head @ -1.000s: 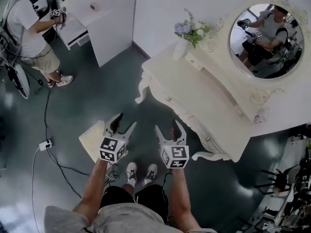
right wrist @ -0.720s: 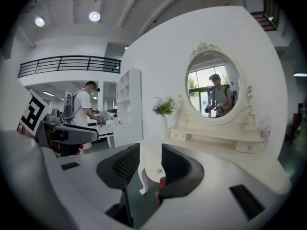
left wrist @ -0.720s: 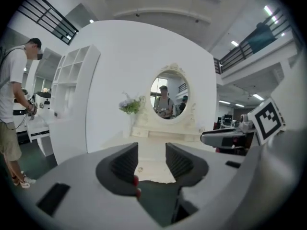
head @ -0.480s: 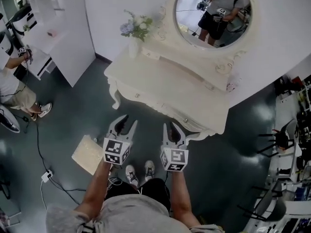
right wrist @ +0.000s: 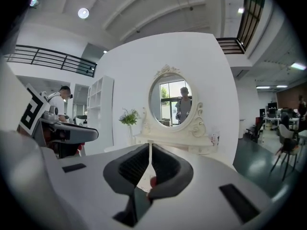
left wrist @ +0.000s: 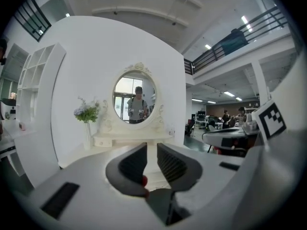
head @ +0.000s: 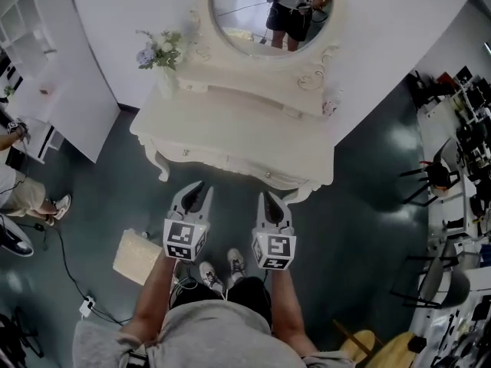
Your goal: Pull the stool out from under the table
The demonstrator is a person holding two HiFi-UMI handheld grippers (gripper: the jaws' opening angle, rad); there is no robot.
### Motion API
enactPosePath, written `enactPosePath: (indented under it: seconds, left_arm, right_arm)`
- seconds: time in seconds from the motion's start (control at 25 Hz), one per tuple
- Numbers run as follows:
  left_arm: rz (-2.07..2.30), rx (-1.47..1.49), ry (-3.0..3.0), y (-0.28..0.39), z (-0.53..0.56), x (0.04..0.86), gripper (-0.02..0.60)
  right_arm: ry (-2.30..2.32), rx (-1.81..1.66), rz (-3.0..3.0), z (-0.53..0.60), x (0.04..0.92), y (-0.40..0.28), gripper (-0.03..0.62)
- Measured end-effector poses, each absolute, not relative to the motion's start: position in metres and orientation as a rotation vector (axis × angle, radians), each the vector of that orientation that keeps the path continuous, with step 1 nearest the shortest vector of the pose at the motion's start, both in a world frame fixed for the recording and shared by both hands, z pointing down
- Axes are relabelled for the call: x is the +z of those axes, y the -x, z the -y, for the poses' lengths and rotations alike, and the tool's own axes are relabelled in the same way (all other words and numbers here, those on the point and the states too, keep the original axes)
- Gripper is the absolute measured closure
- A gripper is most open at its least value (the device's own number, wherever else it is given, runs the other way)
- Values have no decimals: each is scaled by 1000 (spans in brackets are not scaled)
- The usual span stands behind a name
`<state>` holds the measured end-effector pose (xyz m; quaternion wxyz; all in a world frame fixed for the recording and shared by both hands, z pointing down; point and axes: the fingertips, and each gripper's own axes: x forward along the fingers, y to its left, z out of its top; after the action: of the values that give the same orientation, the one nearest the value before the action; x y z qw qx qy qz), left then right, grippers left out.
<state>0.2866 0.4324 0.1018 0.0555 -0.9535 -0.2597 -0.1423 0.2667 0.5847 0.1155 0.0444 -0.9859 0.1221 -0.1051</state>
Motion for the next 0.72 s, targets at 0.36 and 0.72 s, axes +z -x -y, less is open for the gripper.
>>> enactPosePath:
  seconds: [0.36, 0.72]
  left_arm:
    - [837, -429, 2857, -288, -472, 102, 531]
    - [828, -445, 2838, -295, -481, 109, 531]
  right_arm:
    - [3005, -318, -290, -623, 119, -262, 576]
    - [3006, -313, -300, -633, 119, -272, 577]
